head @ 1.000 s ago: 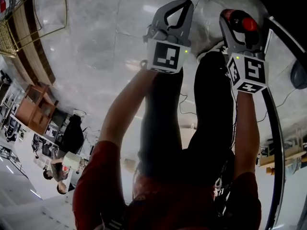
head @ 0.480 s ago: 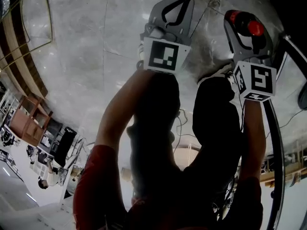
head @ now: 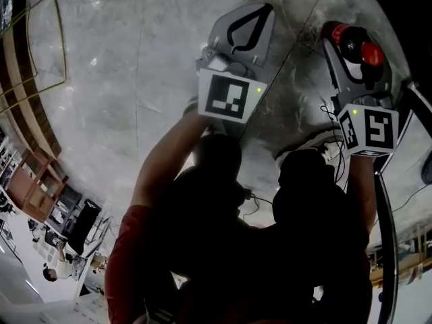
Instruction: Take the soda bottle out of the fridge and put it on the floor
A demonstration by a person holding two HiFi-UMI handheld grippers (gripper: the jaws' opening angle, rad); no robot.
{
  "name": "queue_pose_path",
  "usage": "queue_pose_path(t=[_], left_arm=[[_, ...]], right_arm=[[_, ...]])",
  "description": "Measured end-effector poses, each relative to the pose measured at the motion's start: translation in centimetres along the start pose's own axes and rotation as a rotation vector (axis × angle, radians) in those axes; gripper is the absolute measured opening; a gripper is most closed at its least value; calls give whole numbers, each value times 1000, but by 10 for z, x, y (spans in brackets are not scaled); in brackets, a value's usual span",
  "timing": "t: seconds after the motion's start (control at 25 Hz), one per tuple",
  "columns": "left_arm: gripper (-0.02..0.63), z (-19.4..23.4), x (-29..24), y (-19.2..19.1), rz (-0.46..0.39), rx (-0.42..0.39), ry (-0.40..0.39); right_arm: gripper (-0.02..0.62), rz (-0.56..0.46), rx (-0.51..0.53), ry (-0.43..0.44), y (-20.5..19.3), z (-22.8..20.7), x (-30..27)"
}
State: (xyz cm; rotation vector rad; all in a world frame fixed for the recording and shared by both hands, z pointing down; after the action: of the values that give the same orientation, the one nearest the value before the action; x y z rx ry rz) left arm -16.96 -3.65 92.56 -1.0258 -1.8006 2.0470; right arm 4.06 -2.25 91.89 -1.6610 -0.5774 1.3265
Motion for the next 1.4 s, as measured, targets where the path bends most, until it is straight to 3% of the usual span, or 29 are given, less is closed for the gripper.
queue_pose_path(t=[0.32, 0.92, 1.4], left_arm=[[0, 10, -6, -22, -42, -4, 9], [0, 13, -5, -45, -28, 27, 20], [0, 11, -6, -45, -32, 17, 20]], right_arm=[[302, -20, 18, -18, -16, -1, -16], [302, 27, 77, 19, -42, 19, -32], [302, 12, 3, -38, -46, 10, -60]])
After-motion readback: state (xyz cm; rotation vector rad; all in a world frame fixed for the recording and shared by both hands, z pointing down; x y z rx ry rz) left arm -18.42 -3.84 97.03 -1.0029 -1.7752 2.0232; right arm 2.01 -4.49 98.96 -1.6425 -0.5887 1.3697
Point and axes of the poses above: the fingertips, and each gripper's own axes: x backward along the fingers, z to its left, y out of its top, the point moved 9 cm from there along x, backward along the fingers, and after that the axes turned 12 degrees about -y, right-handed, at the moved point
